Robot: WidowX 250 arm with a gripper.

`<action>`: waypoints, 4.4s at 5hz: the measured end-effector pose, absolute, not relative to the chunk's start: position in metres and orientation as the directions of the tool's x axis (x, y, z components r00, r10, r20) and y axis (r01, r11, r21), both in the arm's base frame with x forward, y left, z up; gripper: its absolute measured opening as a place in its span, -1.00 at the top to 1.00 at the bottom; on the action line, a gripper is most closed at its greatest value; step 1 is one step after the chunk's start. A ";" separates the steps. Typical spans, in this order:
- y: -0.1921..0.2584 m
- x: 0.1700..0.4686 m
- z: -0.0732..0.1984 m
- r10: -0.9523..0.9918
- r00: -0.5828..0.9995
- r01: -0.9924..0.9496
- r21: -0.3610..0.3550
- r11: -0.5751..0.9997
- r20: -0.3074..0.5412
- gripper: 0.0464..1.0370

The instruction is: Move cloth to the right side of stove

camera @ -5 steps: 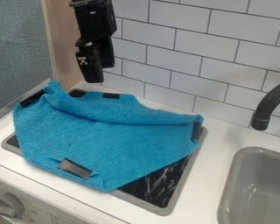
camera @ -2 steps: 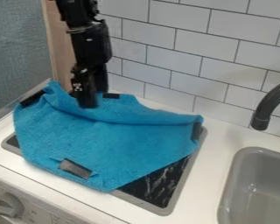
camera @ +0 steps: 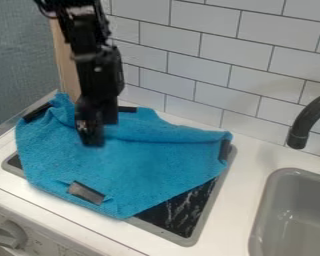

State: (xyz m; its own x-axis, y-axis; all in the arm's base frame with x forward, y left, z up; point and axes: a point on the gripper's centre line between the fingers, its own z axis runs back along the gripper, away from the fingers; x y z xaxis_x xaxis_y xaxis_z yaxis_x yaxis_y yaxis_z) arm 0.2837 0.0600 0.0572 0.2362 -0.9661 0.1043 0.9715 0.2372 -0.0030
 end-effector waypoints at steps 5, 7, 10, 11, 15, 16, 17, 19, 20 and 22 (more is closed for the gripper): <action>0.041 0.322 0.016 -0.960 0.263 0.964 0.013 0.265 0.097 -0.92; 0.000 0.328 0.015 -0.986 0.139 0.989 0.042 0.144 0.091 -0.92; -0.064 0.292 0.013 -0.988 -0.096 0.995 -0.003 -0.097 0.122 -0.92; -0.071 0.282 0.012 -0.982 -0.141 0.989 -0.017 -0.144 0.125 -0.92; -0.072 0.245 0.014 -0.953 -0.260 0.958 -0.084 -0.275 0.156 -0.92; -0.070 0.235 0.015 -0.944 -0.284 0.947 -0.105 -0.303 0.166 -0.92; -0.070 0.230 0.016 -0.939 -0.294 0.940 -0.123 -0.318 0.181 -0.92; -0.067 0.235 0.034 -0.943 -0.232 0.957 -0.116 -0.265 0.240 -0.92; -0.060 0.249 0.050 -0.945 -0.186 0.976 -0.063 -0.210 0.270 -0.92; -0.053 0.256 0.086 -0.934 -0.169 0.986 0.048 -0.162 0.314 -0.92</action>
State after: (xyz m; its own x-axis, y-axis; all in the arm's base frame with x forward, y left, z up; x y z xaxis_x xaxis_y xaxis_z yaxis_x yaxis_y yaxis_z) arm 0.2558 -0.0532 0.0864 -0.1690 -0.9341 0.3144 0.9856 -0.1620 0.0484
